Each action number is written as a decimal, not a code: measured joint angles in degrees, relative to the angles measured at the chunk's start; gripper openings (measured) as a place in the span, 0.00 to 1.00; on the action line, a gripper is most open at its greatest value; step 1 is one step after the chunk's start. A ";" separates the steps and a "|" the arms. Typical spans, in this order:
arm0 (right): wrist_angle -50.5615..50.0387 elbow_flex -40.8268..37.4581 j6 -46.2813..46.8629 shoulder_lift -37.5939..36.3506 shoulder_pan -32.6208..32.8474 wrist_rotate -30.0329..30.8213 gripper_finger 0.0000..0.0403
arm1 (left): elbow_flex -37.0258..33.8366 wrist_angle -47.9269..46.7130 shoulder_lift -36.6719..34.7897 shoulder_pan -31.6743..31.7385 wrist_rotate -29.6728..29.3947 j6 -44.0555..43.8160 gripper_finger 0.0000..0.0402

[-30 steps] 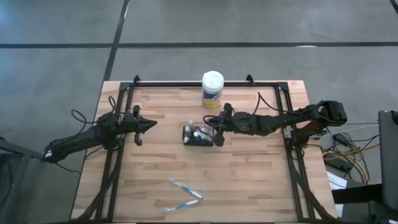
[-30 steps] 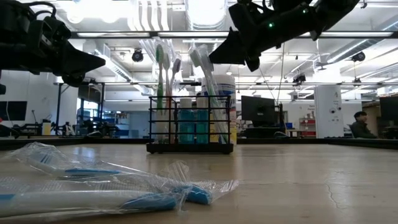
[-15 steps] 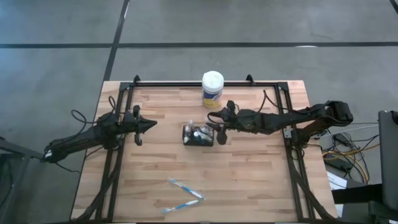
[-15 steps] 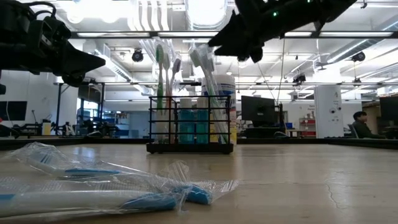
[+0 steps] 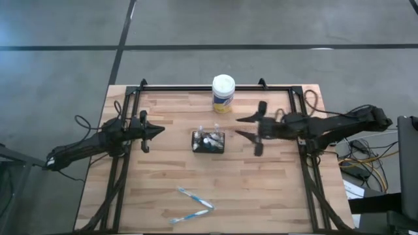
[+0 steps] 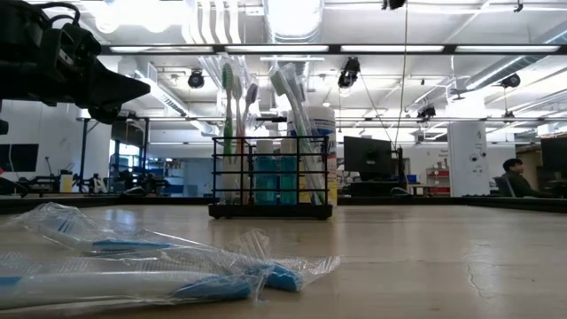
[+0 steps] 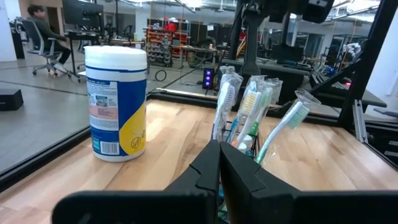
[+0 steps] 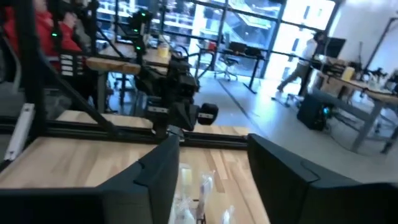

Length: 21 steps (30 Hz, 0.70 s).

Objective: Pick & Place toothbrushing station
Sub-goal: Put the top blue toothbrush into the black wire organizer

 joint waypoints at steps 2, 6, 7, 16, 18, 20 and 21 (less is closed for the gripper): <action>-1.52 -1.29 -0.31 -3.55 0.82 -0.26 0.40 | 0.00 -0.07 0.00 0.00 0.00 -0.07 0.03; -1.38 -6.24 -1.98 -10.78 1.32 -3.29 0.26 | 0.00 -0.11 0.00 -0.01 0.00 0.21 0.03; -0.83 -7.93 -1.95 -12.75 1.31 -3.83 0.22 | 0.00 -0.11 0.00 -0.02 0.00 0.47 0.03; 9.33 -26.01 1.84 -30.41 1.07 -3.80 0.03 | 0.00 -0.04 0.00 0.00 0.00 1.15 0.03; 11.44 -29.59 3.02 -33.13 1.07 -3.14 0.02 | 0.00 -0.04 0.01 -0.02 0.00 1.47 0.03; 13.56 -32.91 3.32 -35.27 1.06 -3.01 0.02 | 0.00 -0.02 0.01 -0.01 0.00 1.71 0.03; 14.65 -34.52 3.34 -36.35 1.05 -3.01 0.02 | 0.00 -0.02 0.02 -0.02 0.00 1.79 0.03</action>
